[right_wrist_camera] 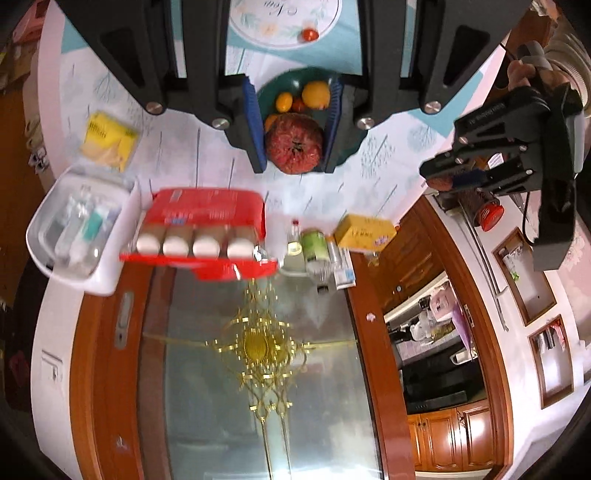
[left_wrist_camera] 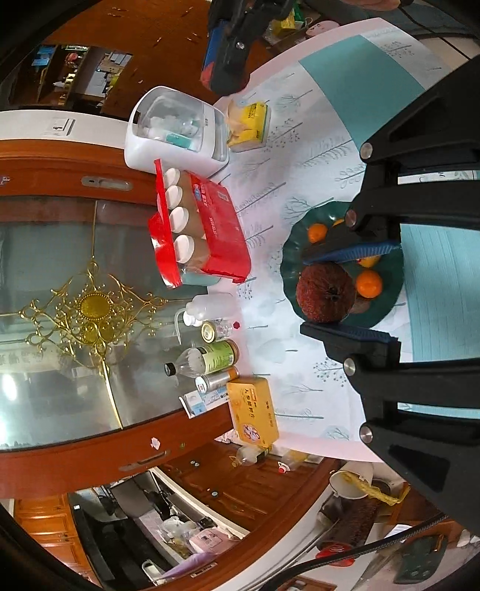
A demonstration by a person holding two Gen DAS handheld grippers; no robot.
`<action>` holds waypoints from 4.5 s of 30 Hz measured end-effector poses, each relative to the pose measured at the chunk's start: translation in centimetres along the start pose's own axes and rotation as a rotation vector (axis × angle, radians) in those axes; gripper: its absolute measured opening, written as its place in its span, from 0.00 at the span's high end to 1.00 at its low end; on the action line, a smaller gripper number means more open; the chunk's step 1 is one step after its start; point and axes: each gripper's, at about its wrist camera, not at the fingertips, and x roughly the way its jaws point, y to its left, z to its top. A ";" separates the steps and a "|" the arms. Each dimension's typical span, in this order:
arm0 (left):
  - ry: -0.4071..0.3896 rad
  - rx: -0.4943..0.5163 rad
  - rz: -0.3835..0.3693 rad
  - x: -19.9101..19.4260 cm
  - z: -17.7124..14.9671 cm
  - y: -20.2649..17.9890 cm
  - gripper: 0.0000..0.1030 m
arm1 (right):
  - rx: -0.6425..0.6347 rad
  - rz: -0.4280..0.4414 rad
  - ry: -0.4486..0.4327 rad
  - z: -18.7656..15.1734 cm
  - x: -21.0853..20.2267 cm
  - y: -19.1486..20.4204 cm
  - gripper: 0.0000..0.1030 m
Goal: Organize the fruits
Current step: 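Carry both red plums onto the green plate and open both tools, then return the right tool to the white plate and grasp the last tomato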
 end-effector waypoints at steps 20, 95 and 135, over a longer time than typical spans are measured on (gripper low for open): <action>0.326 -0.062 -0.073 19.8 -5.8 -1.0 0.71 | 0.130 0.080 0.362 -10.3 20.6 -1.5 0.70; 0.151 -0.177 0.060 8.1 -19.0 -0.8 0.02 | 0.085 -0.003 0.219 -20.4 10.8 2.4 0.57; 0.296 -0.269 0.122 14.3 -25.3 -1.3 0.02 | -0.065 -0.048 0.319 -27.5 18.3 4.7 0.71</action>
